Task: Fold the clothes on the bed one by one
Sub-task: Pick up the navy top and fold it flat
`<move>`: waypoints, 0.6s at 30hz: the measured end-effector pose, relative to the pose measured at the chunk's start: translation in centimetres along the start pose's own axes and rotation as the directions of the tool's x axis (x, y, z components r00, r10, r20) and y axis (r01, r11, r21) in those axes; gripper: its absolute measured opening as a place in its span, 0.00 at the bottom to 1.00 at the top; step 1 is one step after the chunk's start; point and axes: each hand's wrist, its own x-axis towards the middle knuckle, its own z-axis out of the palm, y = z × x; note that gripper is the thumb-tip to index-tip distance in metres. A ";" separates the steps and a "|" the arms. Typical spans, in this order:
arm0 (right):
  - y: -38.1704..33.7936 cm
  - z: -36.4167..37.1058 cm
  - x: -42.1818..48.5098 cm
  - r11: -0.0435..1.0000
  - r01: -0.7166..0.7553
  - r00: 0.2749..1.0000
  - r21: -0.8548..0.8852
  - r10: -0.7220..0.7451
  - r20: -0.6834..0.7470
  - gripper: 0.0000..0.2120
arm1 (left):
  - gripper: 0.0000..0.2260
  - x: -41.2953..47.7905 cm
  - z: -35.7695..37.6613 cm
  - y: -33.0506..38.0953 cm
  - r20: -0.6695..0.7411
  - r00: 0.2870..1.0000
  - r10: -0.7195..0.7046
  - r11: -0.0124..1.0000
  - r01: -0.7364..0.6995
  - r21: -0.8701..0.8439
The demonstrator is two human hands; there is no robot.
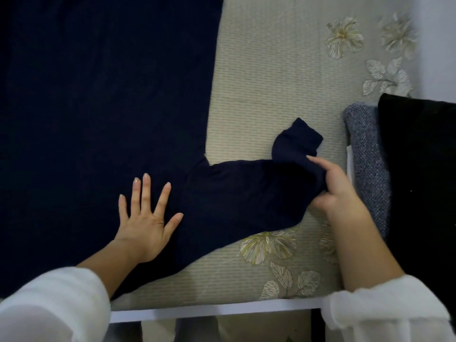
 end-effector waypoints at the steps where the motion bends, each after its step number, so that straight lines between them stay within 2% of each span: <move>1: -0.2 0.4 -0.6 1.000 0.018 1.000 0.020 -0.019 0.012 0.08 | 0.32 0.0 0.0 0.0 -0.004 1.000 0.004 1.000 -0.004 -0.004; 4: -0.8 1.9 -3.1 0.955 0.199 0.979 0.221 -0.202 -0.008 0.10 | 0.32 0.1 0.3 -0.1 -0.022 1.000 0.017 1.000 -0.018 -0.018; 6: -1.2 3.5 -4.9 0.871 0.352 0.931 0.344 -0.362 -0.037 0.08 | 0.32 0.1 0.5 -0.2 -0.055 0.998 0.030 0.999 -0.031 -0.026; 7: -1.4 4.7 -5.8 0.824 0.446 0.889 0.350 -0.453 -0.067 0.05 | 0.32 0.0 0.7 -0.4 -0.079 0.996 0.043 0.999 -0.045 -0.024; 9: -1.7 8.0 -7.6 0.713 0.662 0.747 0.230 -0.653 -0.125 0.06 | 0.31 -0.2 0.9 -0.9 -0.129 0.986 0.104 0.995 -0.104 0.004; 12: -1.9 14.6 -9.3 0.453 0.889 0.442 -0.067 -0.888 -0.126 0.08 | 0.29 -0.6 1.3 -1.8 -0.157 0.961 0.226 0.974 -0.219 0.063; 13: -1.9 17.2 -9.6 0.372 0.921 0.366 -0.112 -0.928 -0.073 0.09 | 0.28 -0.7 1.4 -2.1 -0.166 0.954 0.251 0.968 -0.243 0.069; 15: -1.4 22.5 -9.5 0.271 0.953 0.291 -0.138 -0.944 0.156 0.09 | 0.28 -0.7 1.3 -2.6 -0.184 0.938 0.295 0.955 -0.285 0.080; 16: -1.0 25.3 -9.4 0.238 0.959 0.278 -0.155 -0.900 0.335 0.08 | 0.27 -0.8 1.3 -2.9 -0.187 0.929 0.320 0.947 -0.308 0.089; 17: -0.4 27.7 -9.4 0.227 0.953 0.299 -0.201 -0.805 0.513 0.05 | 0.26 -1.0 1.3 -3.2 -0.185 0.920 0.346 0.938 -0.333 0.098; 18: 0.5 29.6 -9.3 0.228 0.934 0.355 -0.274 -0.668 0.654 0.03 | 0.25 -1.2 1.3 -3.5 -0.175 0.911 0.374 0.927 -0.359 0.111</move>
